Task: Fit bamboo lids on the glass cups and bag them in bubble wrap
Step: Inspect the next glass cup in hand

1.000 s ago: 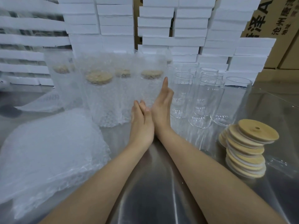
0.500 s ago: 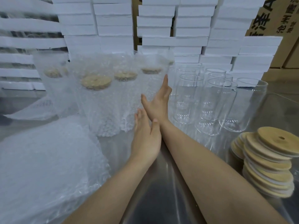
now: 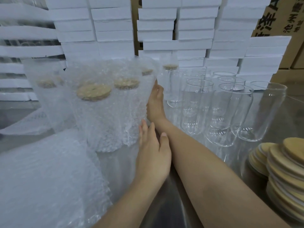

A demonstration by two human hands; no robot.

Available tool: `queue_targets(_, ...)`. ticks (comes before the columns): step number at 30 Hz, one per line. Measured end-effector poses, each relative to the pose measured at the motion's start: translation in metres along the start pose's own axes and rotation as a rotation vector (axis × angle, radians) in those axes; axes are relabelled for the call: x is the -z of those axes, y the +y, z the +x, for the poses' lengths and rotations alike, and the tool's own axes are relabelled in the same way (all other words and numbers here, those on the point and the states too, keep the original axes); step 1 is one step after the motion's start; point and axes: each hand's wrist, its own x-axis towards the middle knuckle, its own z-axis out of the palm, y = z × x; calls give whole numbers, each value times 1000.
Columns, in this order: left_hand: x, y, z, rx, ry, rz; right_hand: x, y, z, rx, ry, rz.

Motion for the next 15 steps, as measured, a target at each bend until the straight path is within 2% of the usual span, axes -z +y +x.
queue_targets(4,1,-1,1,13,-3,20,-2,2,4,-47,-128,-56)
queue_targets(9,6,-1,2,5,-24,42,8,-1,-4,-54,-49,6)
queue_targets(15,8,8,-1,1,-8,71,21,-1,-18,-61,-66,14)
